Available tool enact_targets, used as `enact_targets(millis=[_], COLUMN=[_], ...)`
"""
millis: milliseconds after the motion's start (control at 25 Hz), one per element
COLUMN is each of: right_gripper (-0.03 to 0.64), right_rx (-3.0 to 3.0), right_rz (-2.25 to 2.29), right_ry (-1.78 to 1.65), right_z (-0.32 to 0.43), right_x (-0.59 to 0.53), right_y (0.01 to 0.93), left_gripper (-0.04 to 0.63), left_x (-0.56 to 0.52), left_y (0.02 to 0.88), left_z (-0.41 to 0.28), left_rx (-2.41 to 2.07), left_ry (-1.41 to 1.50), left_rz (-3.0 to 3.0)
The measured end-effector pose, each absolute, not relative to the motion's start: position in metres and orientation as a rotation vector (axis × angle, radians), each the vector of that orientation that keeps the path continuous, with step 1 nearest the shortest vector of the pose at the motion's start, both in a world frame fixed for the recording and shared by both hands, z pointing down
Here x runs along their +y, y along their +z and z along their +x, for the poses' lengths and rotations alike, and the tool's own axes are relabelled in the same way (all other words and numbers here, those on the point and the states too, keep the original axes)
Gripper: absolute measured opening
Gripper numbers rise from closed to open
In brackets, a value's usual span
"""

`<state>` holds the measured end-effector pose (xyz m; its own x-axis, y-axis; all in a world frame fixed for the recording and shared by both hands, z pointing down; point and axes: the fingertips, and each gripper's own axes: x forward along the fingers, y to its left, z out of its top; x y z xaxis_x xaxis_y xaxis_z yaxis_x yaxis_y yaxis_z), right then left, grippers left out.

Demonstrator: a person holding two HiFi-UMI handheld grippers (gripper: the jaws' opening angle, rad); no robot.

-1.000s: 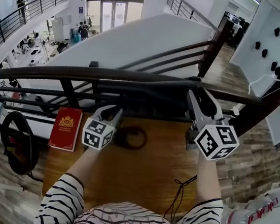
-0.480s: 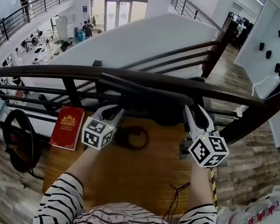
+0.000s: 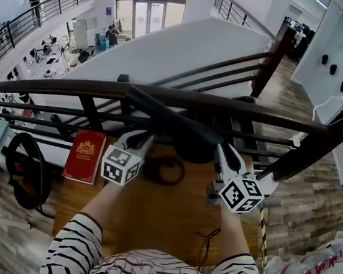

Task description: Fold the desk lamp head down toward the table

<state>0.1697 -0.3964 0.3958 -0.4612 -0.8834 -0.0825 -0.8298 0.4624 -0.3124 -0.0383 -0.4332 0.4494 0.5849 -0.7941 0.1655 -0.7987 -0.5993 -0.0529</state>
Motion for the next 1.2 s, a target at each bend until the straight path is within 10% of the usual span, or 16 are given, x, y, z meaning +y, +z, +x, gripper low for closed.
enact_targets(millis=[1200], right_gripper=[0.069], right_rx=[2.602], right_rz=[-1.456], right_ry=[-0.536], right_z=[0.111], right_x=[-0.407], right_y=[0.469], left_gripper=[0.051], left_x=[-0.432], left_y=[0.448], left_z=[-0.041], left_rx=[-1.403], left_ry=[0.247], left_rz=[2.761])
